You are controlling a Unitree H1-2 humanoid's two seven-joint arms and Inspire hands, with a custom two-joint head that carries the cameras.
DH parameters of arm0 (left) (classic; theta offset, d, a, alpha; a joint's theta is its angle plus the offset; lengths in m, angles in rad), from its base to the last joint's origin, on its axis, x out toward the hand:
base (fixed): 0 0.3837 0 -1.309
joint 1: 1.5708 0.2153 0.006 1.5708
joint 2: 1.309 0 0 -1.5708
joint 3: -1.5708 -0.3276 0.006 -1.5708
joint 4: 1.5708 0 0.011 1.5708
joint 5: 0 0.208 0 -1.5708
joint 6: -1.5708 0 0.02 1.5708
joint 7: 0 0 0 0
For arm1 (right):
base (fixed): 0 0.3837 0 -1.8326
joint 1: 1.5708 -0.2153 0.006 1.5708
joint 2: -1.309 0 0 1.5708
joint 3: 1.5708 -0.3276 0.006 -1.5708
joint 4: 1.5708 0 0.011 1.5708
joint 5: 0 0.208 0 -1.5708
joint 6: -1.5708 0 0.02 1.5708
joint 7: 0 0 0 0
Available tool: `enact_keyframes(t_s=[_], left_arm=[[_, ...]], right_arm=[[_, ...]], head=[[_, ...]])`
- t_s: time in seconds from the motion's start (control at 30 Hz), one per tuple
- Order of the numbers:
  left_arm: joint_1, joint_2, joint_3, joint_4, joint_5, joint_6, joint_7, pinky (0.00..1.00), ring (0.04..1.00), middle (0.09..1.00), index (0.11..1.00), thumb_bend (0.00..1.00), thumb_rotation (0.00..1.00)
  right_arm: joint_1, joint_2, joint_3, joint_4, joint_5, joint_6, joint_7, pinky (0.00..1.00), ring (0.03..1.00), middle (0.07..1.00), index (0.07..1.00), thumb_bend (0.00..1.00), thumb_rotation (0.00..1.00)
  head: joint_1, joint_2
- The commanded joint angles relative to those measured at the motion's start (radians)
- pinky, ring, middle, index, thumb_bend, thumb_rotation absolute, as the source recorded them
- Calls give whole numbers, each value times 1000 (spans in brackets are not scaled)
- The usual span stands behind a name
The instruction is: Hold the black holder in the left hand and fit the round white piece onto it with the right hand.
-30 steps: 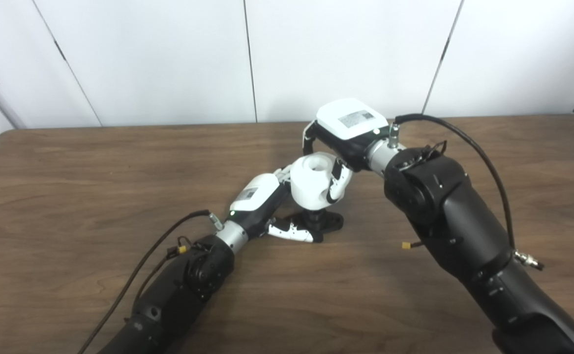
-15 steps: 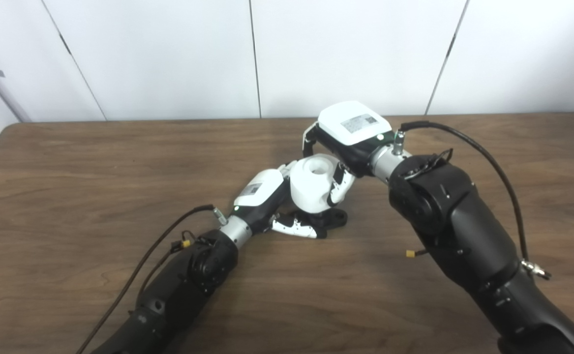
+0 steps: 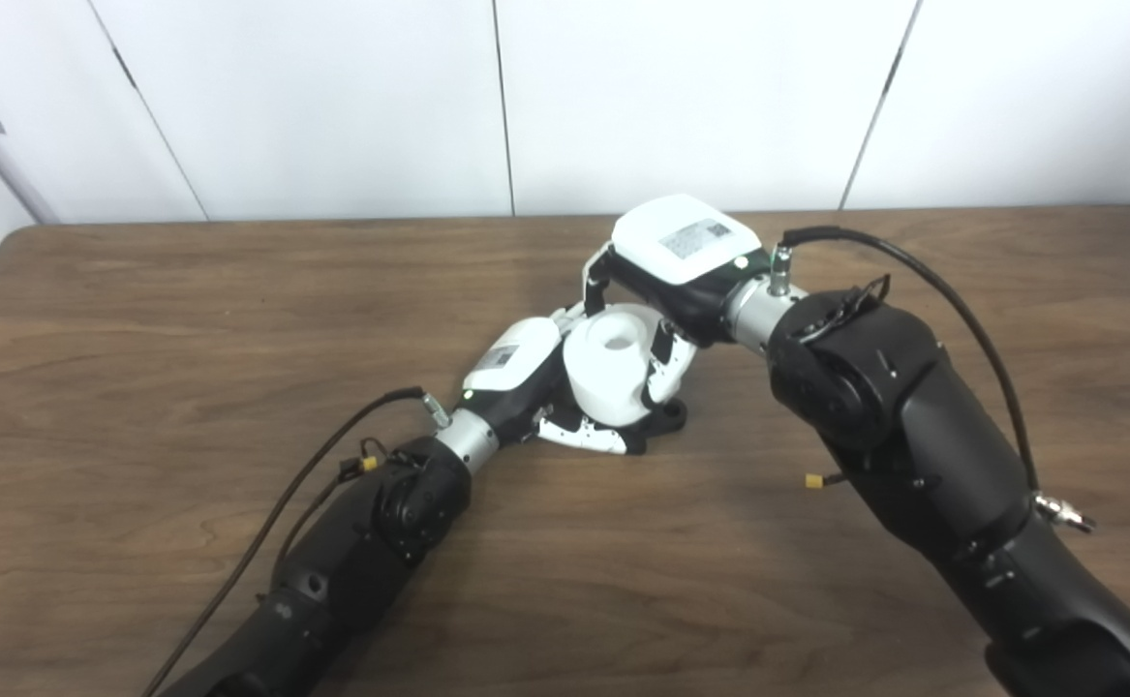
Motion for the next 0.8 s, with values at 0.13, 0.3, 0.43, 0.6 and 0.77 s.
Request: enact_keyframes(t_s=[0.13, 0.3, 0.43, 0.6, 0.77], left_arm=[[54, -15, -65, 44, 55, 41, -100, 1000, 1000, 949, 481, 524, 62], [53, -13, -64, 44, 52, 37, -94, 1000, 1000, 945, 481, 524, 62], [54, -13, -63, 40, 47, 37, -98, 1000, 1000, 937, 481, 524, 61], [57, -13, -60, 38, 42, 36, -100, 1000, 1000, 933, 481, 524, 61], [59, -9, -62, 35, 43, 34, -102, 1000, 1000, 940, 481, 524, 61]], right_arm=[[-18, -37, 2, -13, 16, -40, 49, 783, 769, 748, 482, 526, 138], [-16, -55, 7, -5, 23, -55, 52, 792, 768, 748, 482, 526, 139], [-12, -62, 8, 3, 26, -62, 43, 792, 764, 750, 482, 526, 139], [-2, -60, 7, 2, 14, -57, 44, 798, 765, 756, 486, 525, 143], [7, -55, 3, -21, -9, -49, 59, 774, 830, 918, 924, 952, 272]], head=[[-1, 0], [-3, 0], [-3, 0], [-3, -1], [-5, -1]])
